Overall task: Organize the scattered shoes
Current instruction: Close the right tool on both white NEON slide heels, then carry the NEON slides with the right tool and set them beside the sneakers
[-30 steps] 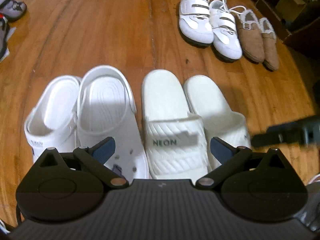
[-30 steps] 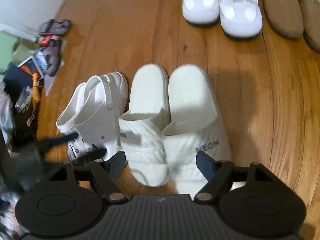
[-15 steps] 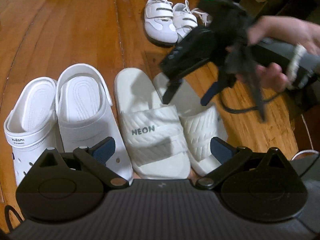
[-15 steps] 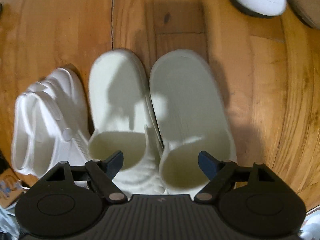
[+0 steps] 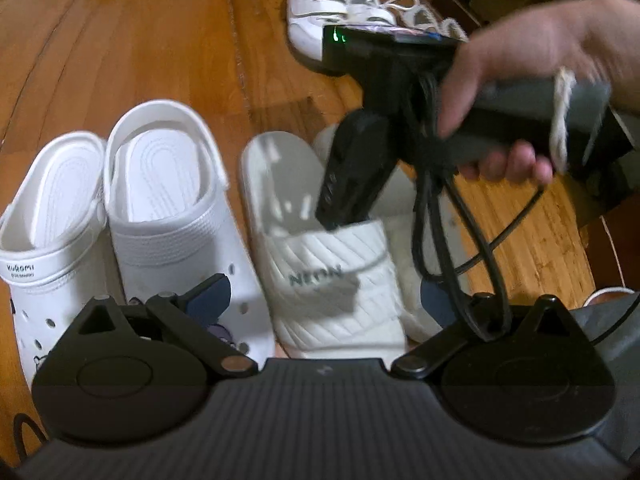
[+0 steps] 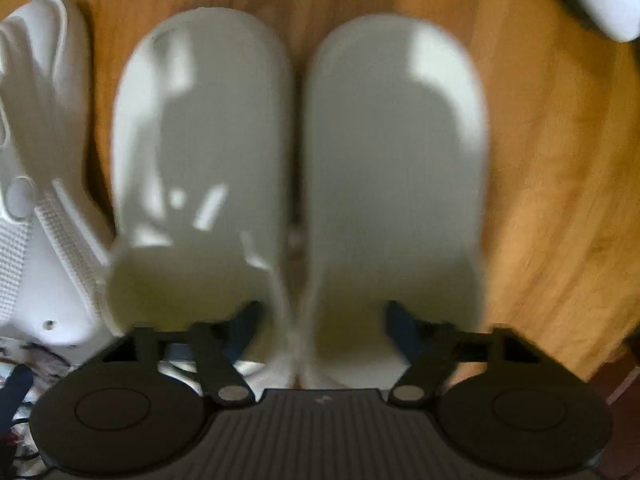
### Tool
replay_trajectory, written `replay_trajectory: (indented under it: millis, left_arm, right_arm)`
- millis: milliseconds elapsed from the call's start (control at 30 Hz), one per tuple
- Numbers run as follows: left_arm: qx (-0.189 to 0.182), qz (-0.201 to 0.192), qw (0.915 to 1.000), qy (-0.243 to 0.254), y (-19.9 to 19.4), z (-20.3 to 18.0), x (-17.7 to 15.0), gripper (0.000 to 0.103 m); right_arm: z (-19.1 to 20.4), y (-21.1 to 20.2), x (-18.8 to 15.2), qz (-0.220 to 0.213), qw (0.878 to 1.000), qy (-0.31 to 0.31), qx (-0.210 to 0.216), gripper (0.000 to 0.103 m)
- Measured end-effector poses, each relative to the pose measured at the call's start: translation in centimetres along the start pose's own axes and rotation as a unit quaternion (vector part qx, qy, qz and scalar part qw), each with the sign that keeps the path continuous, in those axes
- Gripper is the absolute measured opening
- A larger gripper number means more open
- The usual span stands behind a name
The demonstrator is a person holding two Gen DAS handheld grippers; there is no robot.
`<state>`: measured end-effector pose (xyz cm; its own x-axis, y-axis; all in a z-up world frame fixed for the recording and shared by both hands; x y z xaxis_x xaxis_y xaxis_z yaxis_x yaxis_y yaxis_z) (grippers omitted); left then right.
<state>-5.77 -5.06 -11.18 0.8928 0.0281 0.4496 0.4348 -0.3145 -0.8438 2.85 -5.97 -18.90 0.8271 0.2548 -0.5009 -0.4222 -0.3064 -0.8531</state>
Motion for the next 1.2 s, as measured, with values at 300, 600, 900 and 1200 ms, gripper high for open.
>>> replay_trajectory:
  millis: [300, 600, 900, 1200]
  left_arm:
    - [-0.008, -0.011, 0.9997, -0.023, -0.1, 1.5, 0.0, 0.103]
    - [-0.011, -0.039, 0.9968, -0.069, -0.8, 2.8, 0.0, 0.103]
    - [-0.007, -0.053, 0.9958, -0.074, -1.9, 2.4, 1.2, 0.103]
    - [-0.018, -0.050, 0.9946, -0.088, -3.7, 2.6, 3.0, 0.103]
  right_arm:
    - [-1.0, -2.8, -1.6, -0.024, 0.998, -0.011, 0.060, 0.020]
    - [-3.9, -11.6, 0.5, -0.098, 0.979, 0.026, 0.175, 0.020]
    - [-1.4, -23.7, 5.8, -0.167, 0.966, -0.002, 0.200, 0.020]
    - [-0.7, -30.2, 15.5, -0.238, 0.949, 0.061, 0.197, 0.021]
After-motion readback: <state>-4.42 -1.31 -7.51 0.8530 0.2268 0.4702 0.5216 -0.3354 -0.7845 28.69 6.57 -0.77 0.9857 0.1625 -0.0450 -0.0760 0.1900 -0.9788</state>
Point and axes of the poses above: each gripper's, at about its wrist camera, not at the fingertips, and y roughly the way its jaws point, z to its left, x to its top, the point moved 9 cm from there along y, roughly the way its jaws point, and after that the axes turned 7 degrees about y, right-handed, at the moved point
